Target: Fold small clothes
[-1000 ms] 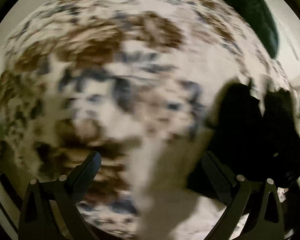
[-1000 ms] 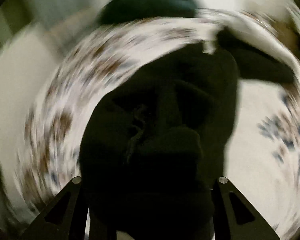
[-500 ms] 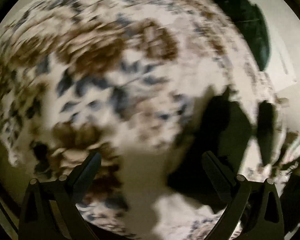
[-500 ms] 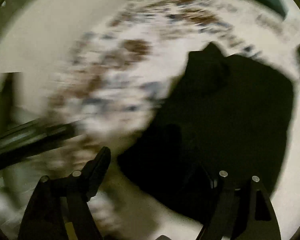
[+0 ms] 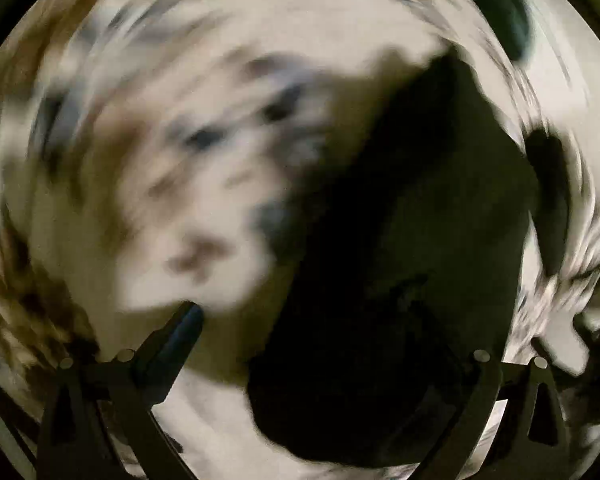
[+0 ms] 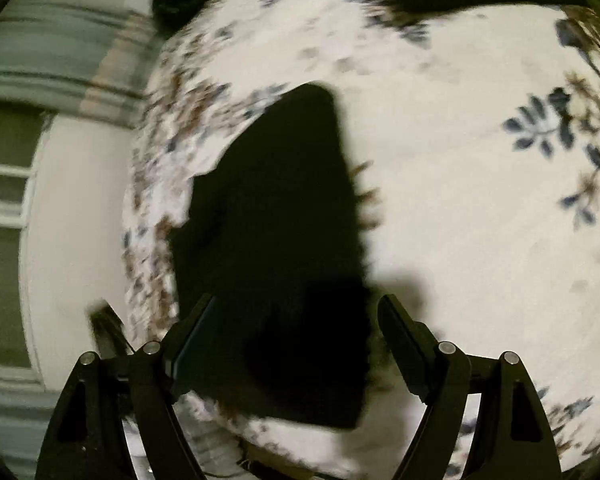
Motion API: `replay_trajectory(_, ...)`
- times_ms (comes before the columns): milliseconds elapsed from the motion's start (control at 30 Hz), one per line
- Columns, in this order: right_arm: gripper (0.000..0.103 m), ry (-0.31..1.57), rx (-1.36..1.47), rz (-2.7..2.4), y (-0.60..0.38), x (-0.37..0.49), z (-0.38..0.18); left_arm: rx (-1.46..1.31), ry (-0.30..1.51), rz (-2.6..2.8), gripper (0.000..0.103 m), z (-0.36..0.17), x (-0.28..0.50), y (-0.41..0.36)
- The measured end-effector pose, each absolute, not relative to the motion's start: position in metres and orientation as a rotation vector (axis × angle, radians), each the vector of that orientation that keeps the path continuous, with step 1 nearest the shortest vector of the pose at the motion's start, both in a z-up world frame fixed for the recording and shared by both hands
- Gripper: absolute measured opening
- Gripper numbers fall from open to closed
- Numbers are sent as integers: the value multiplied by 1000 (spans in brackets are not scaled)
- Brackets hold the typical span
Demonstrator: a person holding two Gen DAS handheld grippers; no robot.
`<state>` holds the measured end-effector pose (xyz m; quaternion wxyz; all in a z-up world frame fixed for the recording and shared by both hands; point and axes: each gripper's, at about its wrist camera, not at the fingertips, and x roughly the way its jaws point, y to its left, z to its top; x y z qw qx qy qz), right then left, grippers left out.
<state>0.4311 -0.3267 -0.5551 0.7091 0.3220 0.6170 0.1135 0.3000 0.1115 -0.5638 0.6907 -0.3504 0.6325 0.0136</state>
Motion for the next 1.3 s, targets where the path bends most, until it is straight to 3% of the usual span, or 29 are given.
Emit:
replay_trajectory(267, 85, 1468, 747, 409, -354, 498, -605, -1031, 1128, 184, 103, -493, 230, 109)
replay_trajectory(533, 87, 1498, 900, 602, -327, 568, -677, -1262, 1099, 185, 103, -566, 246, 36)
replay_trajectory(700, 88, 1487, 916, 682, -309, 585, -685, -1293, 995, 237, 103, -575, 259, 37)
replay_trajectory(733, 86, 1483, 910, 692, -305, 587, -685, -1294, 971, 246, 102, -574, 259, 36)
replay_trajectory(800, 64, 1471, 864, 710, -293, 590, -682, -1282, 929, 260, 93, -570, 258, 35)
replay_trajectory(833, 35, 1475, 805, 690, -288, 590, -680, -1272, 917, 257, 87, -567, 257, 36)
replay_trajectory(967, 27, 1443, 852, 638, -294, 581, -676, -1210, 963, 214, 83, -559, 268, 44)
replay_trajectory(1100, 26, 1378, 913, 587, -318, 546, -655, -1074, 1052, 112, 83, -549, 302, 62)
replay_trajectory(1300, 25, 1335, 1068, 446, -372, 428, -643, -810, 1245, -174, 83, -551, 397, 72)
